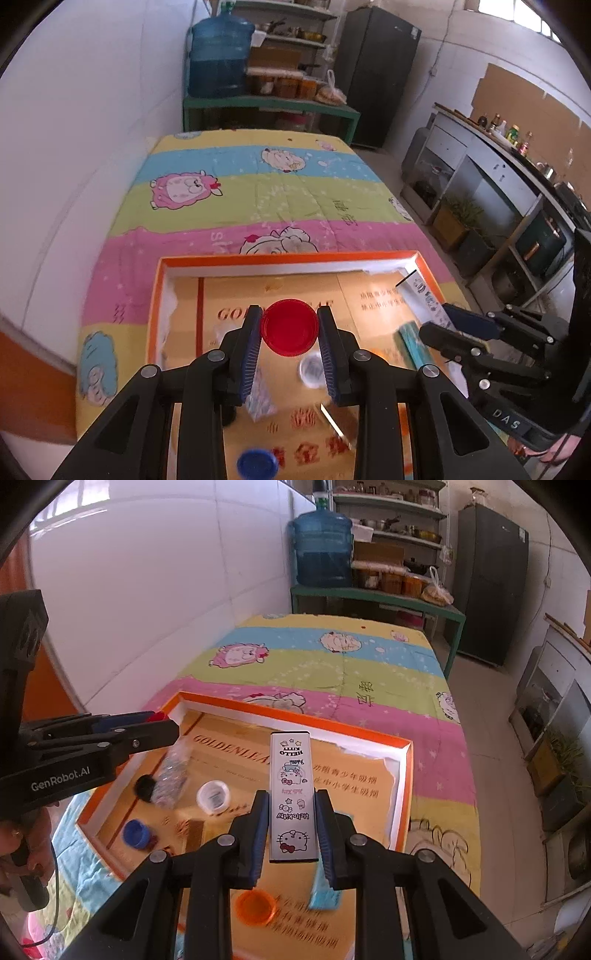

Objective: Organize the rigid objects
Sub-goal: 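Carry the red cap over the box with left tool while right tool carries white box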

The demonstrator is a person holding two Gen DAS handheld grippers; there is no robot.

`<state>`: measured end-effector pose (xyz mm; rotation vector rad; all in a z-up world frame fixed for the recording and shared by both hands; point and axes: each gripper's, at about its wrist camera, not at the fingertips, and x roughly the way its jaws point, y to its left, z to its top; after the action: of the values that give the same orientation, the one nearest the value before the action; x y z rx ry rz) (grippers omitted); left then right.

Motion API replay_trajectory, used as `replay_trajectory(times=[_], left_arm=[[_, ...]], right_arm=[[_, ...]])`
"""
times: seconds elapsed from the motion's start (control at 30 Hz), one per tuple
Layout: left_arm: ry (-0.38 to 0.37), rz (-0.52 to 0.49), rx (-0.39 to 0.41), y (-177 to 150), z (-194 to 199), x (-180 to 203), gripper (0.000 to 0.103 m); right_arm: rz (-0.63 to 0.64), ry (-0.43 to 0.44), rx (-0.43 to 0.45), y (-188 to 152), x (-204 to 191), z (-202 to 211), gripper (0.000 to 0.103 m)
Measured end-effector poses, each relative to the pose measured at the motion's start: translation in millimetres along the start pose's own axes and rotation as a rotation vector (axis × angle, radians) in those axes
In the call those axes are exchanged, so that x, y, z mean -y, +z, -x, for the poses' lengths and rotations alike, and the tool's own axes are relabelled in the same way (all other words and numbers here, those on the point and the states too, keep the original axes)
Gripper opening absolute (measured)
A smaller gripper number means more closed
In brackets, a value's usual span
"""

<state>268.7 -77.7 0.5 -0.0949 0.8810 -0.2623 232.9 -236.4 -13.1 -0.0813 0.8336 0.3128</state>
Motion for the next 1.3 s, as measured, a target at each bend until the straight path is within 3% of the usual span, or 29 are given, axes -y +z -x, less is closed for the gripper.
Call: replay_trajectory(times=[0.6,1.3], left_arm=[[0.035,0.053,-0.107,24,-70,1,0.031],[0.090,0.010,-0.147,20,-95,6,0.031]], right_arm=[[0.033,-0.009,-0.114,22,13,-62,0.025],[0.044,-0.008,-0.147,21,12,-78,0.025]])
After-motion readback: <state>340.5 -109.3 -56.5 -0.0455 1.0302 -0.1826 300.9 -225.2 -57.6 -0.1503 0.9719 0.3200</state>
